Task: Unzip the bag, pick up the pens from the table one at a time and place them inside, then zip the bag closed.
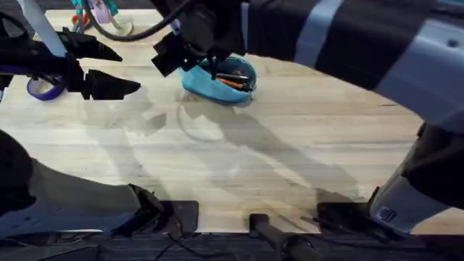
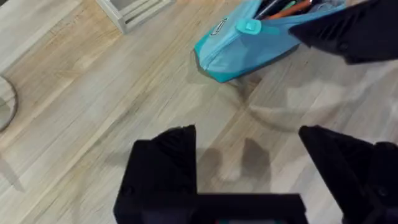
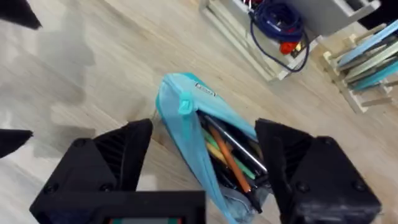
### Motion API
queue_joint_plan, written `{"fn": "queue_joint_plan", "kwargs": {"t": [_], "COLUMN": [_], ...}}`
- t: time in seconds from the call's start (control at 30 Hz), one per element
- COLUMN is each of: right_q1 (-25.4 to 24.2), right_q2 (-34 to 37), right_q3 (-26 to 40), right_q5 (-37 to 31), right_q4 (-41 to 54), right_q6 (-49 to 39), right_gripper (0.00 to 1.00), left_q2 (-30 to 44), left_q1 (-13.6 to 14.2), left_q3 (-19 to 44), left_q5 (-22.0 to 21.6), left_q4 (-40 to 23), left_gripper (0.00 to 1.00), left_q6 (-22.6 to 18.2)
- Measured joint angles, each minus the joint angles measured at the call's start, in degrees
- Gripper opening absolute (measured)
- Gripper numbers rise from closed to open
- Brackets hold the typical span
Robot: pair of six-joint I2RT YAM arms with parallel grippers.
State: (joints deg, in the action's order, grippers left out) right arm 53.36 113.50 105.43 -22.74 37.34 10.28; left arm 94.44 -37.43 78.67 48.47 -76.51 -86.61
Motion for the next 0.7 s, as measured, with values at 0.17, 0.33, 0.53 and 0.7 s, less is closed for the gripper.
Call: {"fn": "queue_joint_plan", "kwargs": {"t": [0.17, 0.33, 0.53, 0.7], "right_q1": [0.1, 0.1, 0.1, 0.1], "right_q2": [1.9, 2.2, 2.2, 2.2], "right_q3": [0.0, 0.0, 0.0, 0.0], "right_q5": [1.2, 2.9, 4.0, 5.4], "right_q4": [0.0, -0.2, -0.2, -0.2], "right_q6": [-0.2, -0.4, -3.4, -9.2], "right_gripper": [0.996, 0.996, 0.996, 0.996], "left_q2": [0.0, 0.0, 0.0, 0.0], "left_q1": [0.0, 0.0, 0.0, 0.0], "left_q3": [0.0, 0.0, 0.0, 0.0], "left_q5": [0.0, 0.0, 0.0, 0.0], "left_q4": [0.0, 0.0, 0.0, 0.0], "left_gripper": [0.993, 0.993, 0.993, 0.993], "left_q6": [0.0, 0.0, 0.0, 0.0]}}
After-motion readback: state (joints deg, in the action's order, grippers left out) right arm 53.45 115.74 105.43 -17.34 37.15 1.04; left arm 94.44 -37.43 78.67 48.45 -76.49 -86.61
